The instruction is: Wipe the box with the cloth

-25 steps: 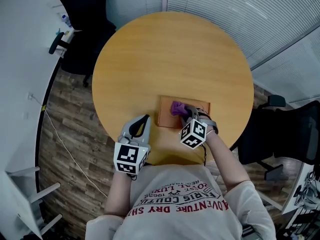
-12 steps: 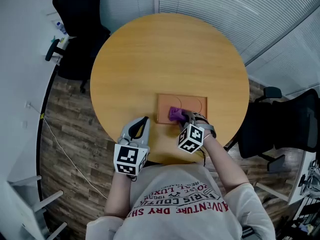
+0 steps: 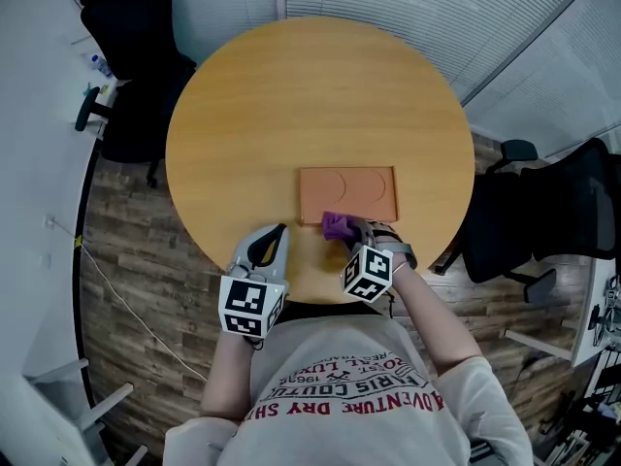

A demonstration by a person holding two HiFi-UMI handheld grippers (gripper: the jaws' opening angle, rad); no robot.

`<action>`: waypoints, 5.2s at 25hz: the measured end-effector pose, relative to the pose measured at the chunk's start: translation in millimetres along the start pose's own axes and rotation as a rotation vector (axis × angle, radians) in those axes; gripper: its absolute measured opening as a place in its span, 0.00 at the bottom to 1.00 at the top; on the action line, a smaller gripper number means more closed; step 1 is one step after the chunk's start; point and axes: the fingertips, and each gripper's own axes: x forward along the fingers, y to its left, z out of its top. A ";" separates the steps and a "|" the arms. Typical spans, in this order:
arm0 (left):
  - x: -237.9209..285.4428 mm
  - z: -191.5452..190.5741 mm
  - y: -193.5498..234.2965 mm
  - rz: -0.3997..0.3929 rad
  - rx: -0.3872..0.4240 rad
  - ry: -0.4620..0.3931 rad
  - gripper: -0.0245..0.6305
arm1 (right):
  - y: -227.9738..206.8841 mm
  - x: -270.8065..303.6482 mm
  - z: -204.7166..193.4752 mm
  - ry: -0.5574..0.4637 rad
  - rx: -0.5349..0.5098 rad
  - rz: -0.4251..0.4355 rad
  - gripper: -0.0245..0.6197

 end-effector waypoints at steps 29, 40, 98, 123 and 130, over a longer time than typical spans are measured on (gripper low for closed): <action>74.4 48.0 -28.8 0.040 0.003 -0.045 0.05 | -156.2 -3.2 -62.5 0.006 -0.082 -0.105 0.16; 102.4 44.4 -30.2 0.045 0.007 0.001 0.05 | -160.2 32.5 -78.1 0.018 -0.103 -0.035 0.16; 1.8 83.0 -15.5 -0.010 0.104 -0.176 0.05 | -116.6 -140.7 7.1 -0.405 0.684 -0.228 0.16; 1.8 123.7 12.8 0.081 0.044 -0.282 0.05 | -168.1 -171.2 38.8 -0.656 0.726 -0.386 0.15; 6.5 119.2 2.1 0.050 0.025 -0.273 0.05 | -167.5 -173.9 40.4 -0.670 0.733 -0.406 0.15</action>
